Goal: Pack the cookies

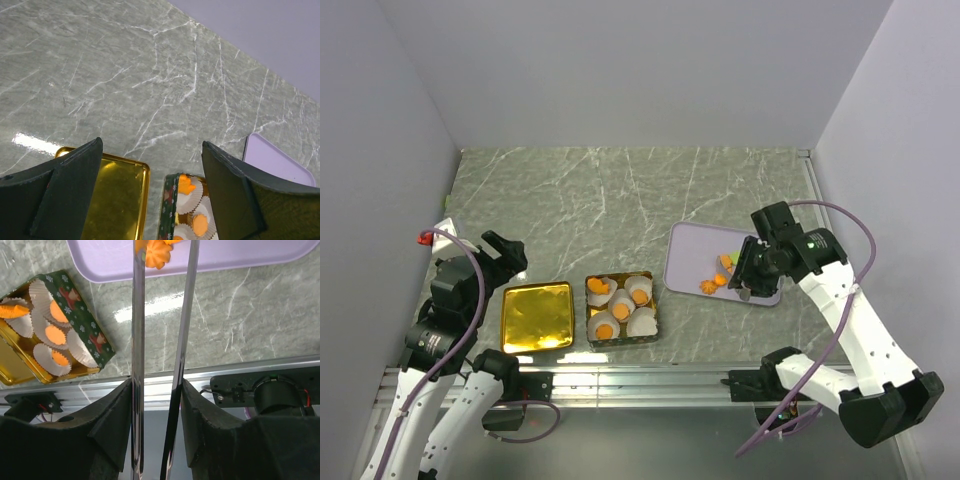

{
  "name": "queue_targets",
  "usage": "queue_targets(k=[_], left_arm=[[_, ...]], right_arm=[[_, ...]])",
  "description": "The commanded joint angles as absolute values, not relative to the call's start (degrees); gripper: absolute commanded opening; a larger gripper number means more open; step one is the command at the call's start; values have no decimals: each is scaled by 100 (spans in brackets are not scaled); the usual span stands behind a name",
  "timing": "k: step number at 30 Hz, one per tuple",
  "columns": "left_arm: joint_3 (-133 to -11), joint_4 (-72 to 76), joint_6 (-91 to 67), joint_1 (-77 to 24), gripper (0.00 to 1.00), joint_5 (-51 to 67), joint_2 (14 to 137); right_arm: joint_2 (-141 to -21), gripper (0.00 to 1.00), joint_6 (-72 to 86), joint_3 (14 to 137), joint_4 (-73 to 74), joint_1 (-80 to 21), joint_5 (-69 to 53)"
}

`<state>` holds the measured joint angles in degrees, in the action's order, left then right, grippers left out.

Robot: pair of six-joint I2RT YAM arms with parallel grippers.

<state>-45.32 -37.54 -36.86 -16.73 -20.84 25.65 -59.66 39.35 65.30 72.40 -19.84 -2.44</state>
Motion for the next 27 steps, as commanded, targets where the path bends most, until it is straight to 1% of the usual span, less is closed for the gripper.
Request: queue_targets(k=[1, 12, 27], left_arm=[[-4544, -3586, -3639, -1705, 87, -2074, 2505], [-4544, -3612, -3656, -1705, 87, -2101, 2514], [-4562, -3621, -3656, -1688, 86, -2100, 2584]], right_arm=[[-6012, 48, 3938, 6504, 6970, -1951, -176], [-6275, 48, 3850, 6275, 6733, -1951, -176], [-6855, 48, 3735, 6398, 6425, -1951, -202]])
